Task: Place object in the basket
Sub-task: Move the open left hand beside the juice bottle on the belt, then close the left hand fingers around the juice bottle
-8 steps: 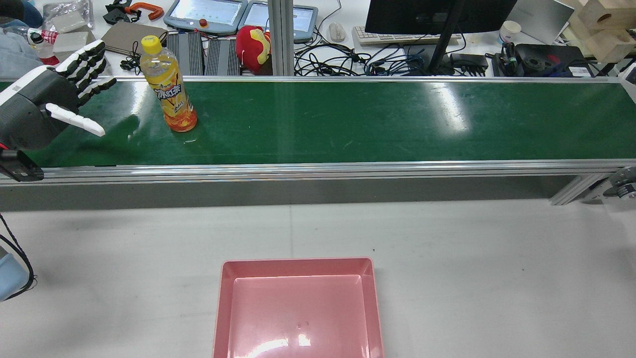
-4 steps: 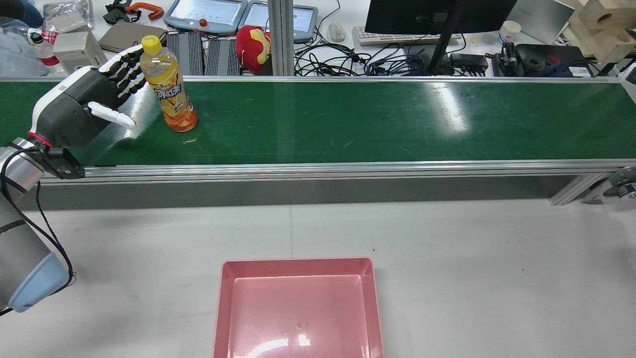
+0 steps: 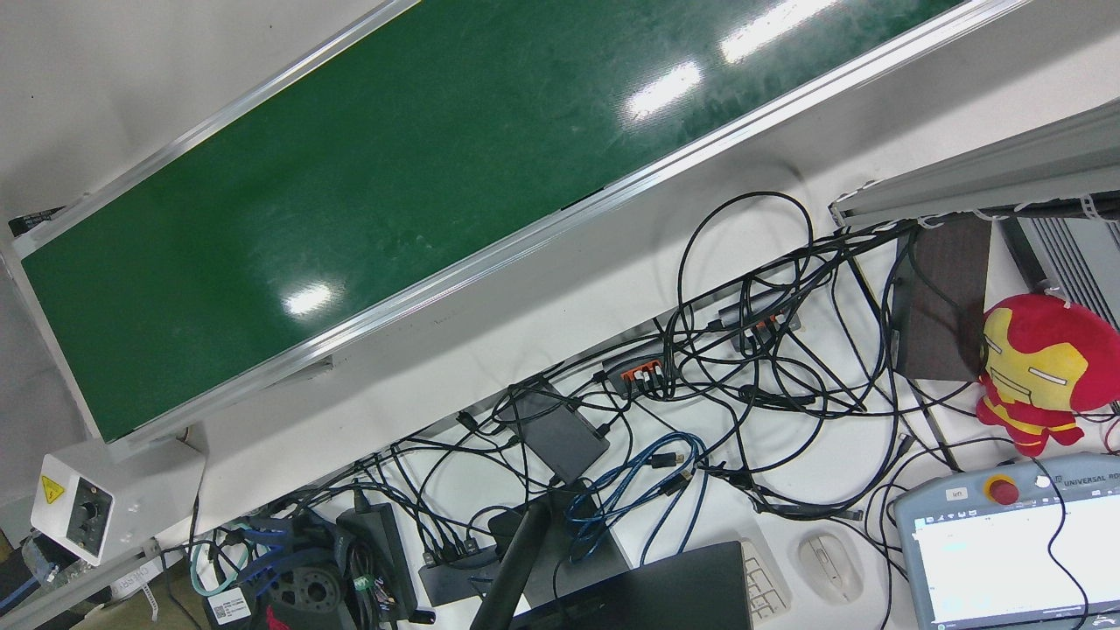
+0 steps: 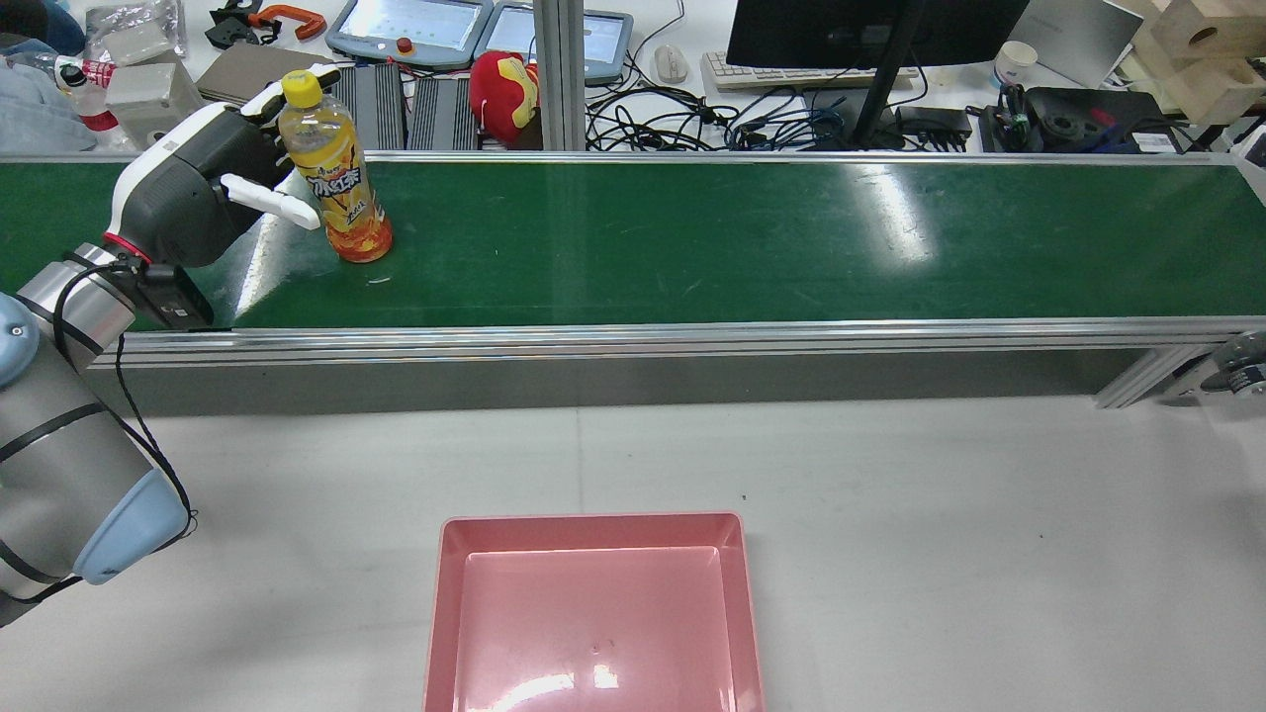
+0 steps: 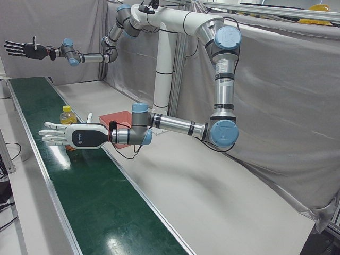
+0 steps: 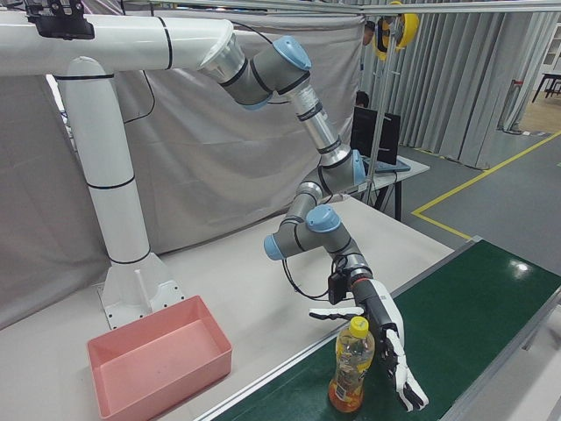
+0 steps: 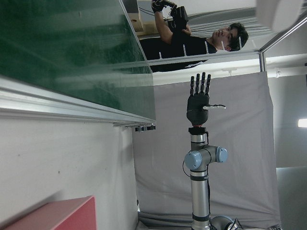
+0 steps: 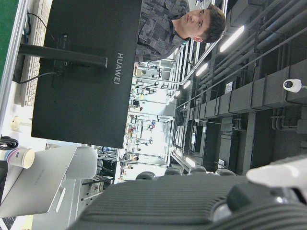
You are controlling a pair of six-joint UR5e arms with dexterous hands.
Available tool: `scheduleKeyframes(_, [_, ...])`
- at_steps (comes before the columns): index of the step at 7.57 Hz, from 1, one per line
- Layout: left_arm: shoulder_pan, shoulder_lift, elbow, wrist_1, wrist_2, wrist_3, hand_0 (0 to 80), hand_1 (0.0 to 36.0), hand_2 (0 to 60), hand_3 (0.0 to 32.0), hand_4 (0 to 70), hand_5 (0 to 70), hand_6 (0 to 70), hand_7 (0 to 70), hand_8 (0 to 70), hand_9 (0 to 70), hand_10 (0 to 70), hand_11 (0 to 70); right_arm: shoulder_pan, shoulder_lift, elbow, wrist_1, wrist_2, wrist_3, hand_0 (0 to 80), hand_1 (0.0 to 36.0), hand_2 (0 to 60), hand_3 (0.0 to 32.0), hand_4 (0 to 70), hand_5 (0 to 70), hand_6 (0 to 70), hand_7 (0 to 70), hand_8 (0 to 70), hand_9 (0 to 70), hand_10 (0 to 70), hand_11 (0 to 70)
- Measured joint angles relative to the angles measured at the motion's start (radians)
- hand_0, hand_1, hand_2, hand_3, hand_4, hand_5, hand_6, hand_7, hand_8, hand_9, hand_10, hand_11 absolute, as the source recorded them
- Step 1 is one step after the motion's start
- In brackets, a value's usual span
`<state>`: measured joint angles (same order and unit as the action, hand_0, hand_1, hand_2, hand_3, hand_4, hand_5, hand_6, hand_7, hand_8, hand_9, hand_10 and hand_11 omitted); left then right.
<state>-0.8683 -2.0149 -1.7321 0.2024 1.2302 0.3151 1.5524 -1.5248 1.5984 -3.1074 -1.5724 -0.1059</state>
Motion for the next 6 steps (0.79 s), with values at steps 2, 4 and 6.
scheduleKeyframes(2, [0.001, -0.043, 0.036, 0.002, 0.000, 0.001, 61.7, 10.9, 0.0, 0.0, 5.9, 20.8, 0.0, 1.6, 0.0, 0.0, 2.5, 6.1, 0.000, 0.000, 0.001, 0.000, 0.000, 0.000, 0.0, 0.0, 0.0, 0.0, 0.0, 0.0, 0.0, 0.0, 0.0, 0.0, 0.0, 0.0])
scheduleKeyframes(4, [0.001, -0.063, 0.042, 0.006, 0.000, 0.001, 61.4, 14.0, 0.0, 0.0, 14.6, 40.3, 0.0, 5.2, 4.4, 6.9, 10.0, 16.9, 0.000, 0.000, 0.001, 0.000, 0.000, 0.000, 0.0, 0.0, 0.0, 0.0, 0.0, 0.0, 0.0, 0.0, 0.0, 0.0, 0.0, 0.0])
scheduleKeyframes(6, [0.002, -0.084, 0.043, 0.038, 0.000, 0.000, 79.7, 24.7, 43.0, 0.0, 70.0, 70.0, 51.2, 36.9, 45.8, 56.9, 45.3, 64.4, 0.000, 0.000, 0.001, 0.000, 0.000, 0.000, 0.0, 0.0, 0.0, 0.0, 0.0, 0.0, 0.0, 0.0, 0.0, 0.0, 0.0, 0.0])
